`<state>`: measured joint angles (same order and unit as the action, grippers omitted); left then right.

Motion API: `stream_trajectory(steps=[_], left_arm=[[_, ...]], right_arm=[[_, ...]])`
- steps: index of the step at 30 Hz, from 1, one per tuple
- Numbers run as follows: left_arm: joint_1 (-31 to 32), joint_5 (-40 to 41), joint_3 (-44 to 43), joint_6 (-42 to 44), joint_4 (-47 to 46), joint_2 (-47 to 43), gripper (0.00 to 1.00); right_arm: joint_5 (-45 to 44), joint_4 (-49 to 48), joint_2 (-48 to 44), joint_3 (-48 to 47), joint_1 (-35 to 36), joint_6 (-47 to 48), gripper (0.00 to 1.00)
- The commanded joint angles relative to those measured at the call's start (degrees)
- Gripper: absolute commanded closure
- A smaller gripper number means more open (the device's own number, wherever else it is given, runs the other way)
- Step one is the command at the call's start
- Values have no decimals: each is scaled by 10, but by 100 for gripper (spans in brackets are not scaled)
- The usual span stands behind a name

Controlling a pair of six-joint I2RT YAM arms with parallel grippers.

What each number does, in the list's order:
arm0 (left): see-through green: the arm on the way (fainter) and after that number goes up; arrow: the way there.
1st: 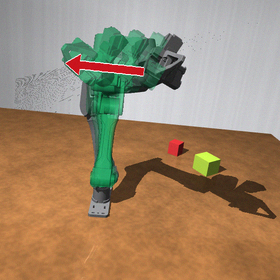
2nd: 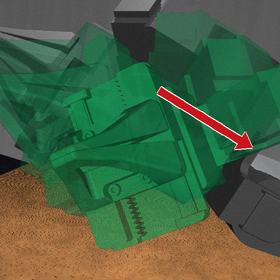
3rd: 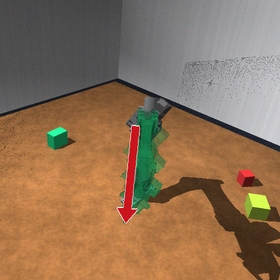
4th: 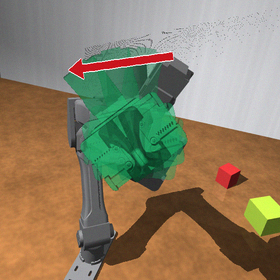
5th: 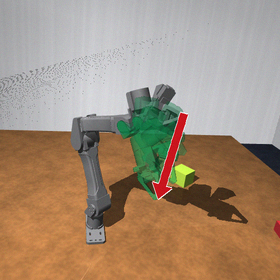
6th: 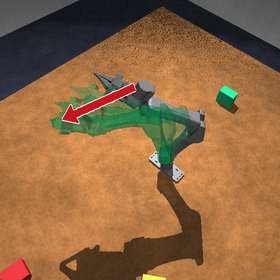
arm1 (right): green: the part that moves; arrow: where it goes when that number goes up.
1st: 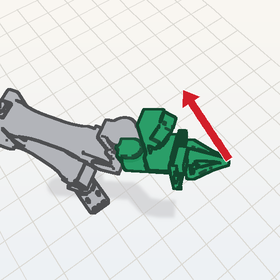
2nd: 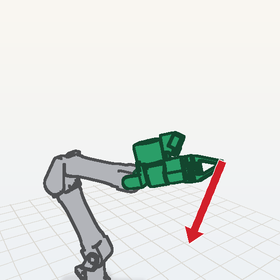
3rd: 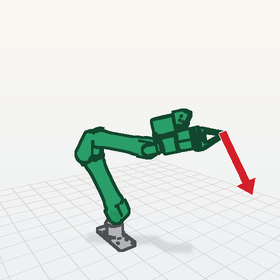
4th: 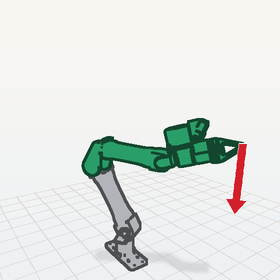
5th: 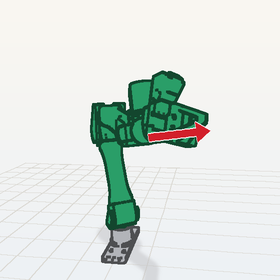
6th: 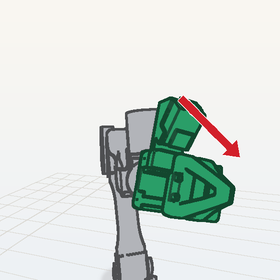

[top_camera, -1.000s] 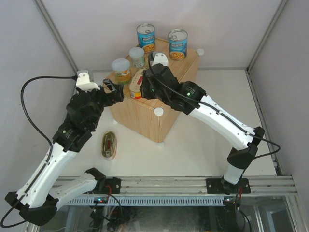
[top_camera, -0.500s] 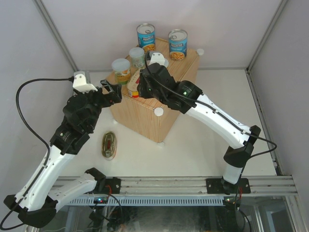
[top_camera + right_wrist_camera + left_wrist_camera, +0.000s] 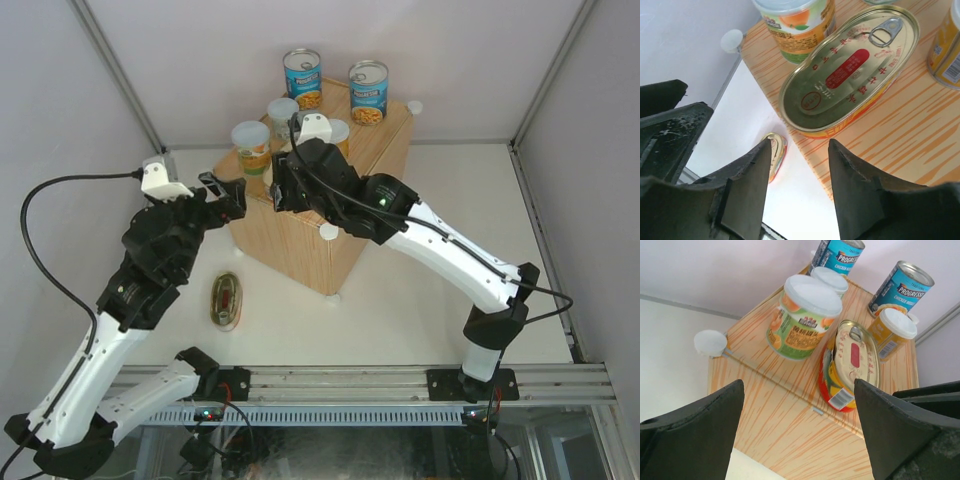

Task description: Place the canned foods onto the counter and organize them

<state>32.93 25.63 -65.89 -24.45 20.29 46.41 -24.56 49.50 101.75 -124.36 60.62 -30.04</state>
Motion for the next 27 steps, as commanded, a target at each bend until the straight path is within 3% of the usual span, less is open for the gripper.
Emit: stream_trajectory(steps=[1,9,15,23,27], left_arm=[[-5,23,38,-17,-3,-34,6],[-14,30,77,-60,70,-85,4],[-16,20,86,-127,170,-86,3],[-17,16,147,-205,264,-96,2],[-17,5,187,-234,281,-95,1]], right_arm=[[-26,-25,-42,-6,25,30,48],[-59,-23,-90,40,48,55,38],[-97,-48,-180,141,51,53,31],[-116,-88,-290,276,30,46,8],[-104,-88,-311,307,17,48,7]])
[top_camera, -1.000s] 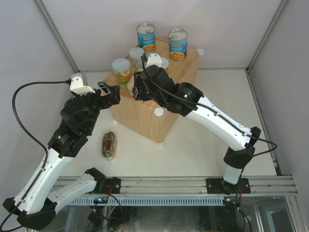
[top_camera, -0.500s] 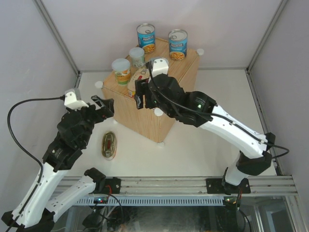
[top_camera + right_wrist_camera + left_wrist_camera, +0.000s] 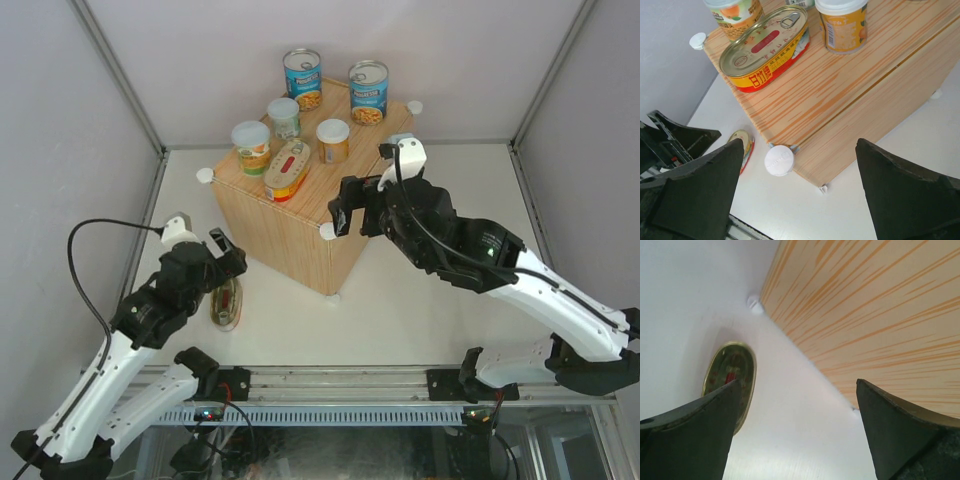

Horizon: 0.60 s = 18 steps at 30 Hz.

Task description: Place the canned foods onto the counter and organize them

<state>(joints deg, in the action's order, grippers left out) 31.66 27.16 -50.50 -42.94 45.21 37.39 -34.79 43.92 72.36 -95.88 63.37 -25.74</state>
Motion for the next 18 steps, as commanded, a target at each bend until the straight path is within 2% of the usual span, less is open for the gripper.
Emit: stream_trajectory(steps=[1,6,18], left_arm=[[-4,-11,43,-54,33,-3,0],[-4,-31,84,-62,24,22,0],[-34,-81,105,-14,56,114,0]], right_arm=[[2,-34,-23,33,-14,5,7],[25,-44,-59,69,-43,1,7],[57,-54,-126,118,-78,-11,7]])
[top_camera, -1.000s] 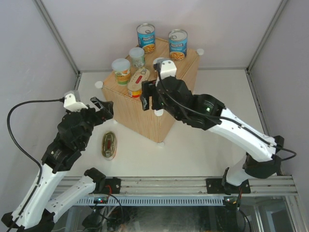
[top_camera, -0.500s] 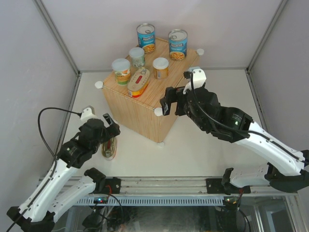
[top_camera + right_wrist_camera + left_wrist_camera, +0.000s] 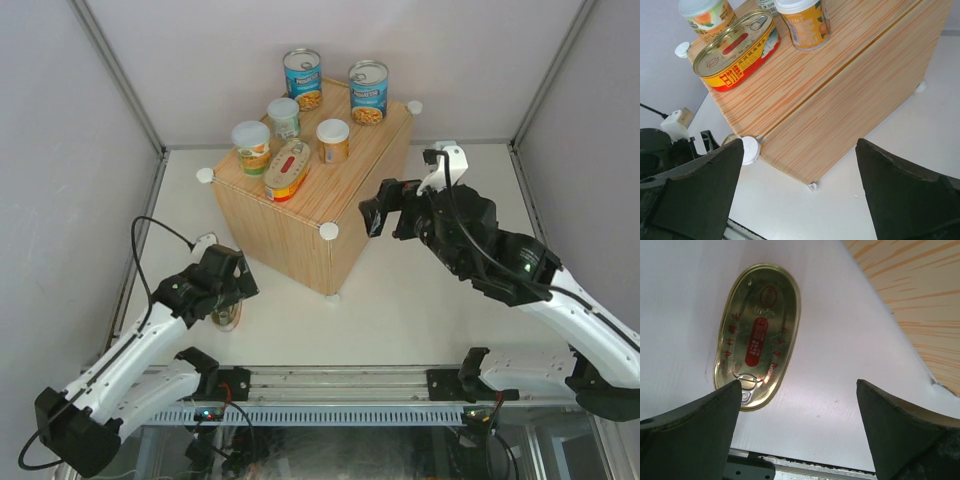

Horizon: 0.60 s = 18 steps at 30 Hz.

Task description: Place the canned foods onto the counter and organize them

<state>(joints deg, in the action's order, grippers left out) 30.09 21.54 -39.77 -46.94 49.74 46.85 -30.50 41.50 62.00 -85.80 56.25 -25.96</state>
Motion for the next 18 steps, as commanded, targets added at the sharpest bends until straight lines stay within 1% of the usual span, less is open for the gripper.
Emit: stream_trajectory(steps=[1,3,8,11,13,18], left_arm=[[-20,-30,-7,33,14,29,0],[-48,-46,-14,45,24,54,0],[-84,-77,-30,90,22,104,0],[-106,-74,-47,131,32,129,0],[-128,-99,-51,145,25,140,0],[-147,-108,-83,168,30,171,0]], right_arm=[[16,-31,-29,24,-7,-10,7],[19,-34,-41,35,-12,-13,7],[28,-37,-66,55,-25,-20,7],[29,-35,-77,63,-26,-21,7],[30,-33,-83,66,-29,-21,7],[36,-29,-99,73,-36,-22,7]])
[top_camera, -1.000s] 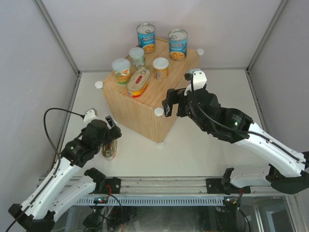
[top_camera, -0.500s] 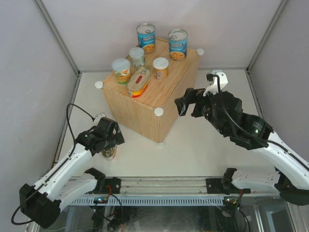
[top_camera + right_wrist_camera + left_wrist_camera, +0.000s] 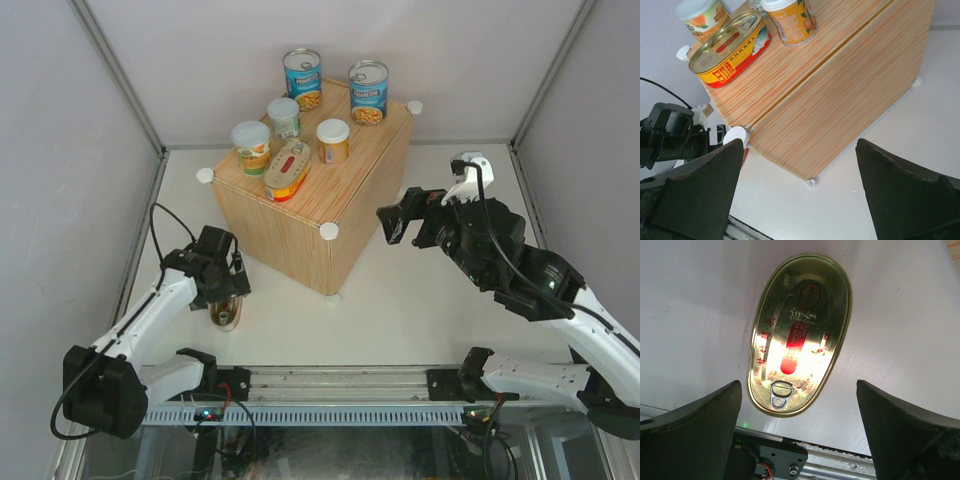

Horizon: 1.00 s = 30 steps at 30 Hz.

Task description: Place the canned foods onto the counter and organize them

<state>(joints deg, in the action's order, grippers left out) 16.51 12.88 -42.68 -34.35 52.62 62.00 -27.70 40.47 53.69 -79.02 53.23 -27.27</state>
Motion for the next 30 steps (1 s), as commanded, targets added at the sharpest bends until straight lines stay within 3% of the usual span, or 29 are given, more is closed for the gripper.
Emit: stream_trajectory(steps=[1,17,30], left_arm=[[-13,-24,-60,47,3,27,0],[-19,-14,-85,60,22,115,0],[-21,-16,-54,48,-12,159,0]], right_arm=[[10,-19,-18,7,-7,-9,7],[53,-32,-32,9,-35,-1,7],[79,-34,-43,25,-64,-1,7]])
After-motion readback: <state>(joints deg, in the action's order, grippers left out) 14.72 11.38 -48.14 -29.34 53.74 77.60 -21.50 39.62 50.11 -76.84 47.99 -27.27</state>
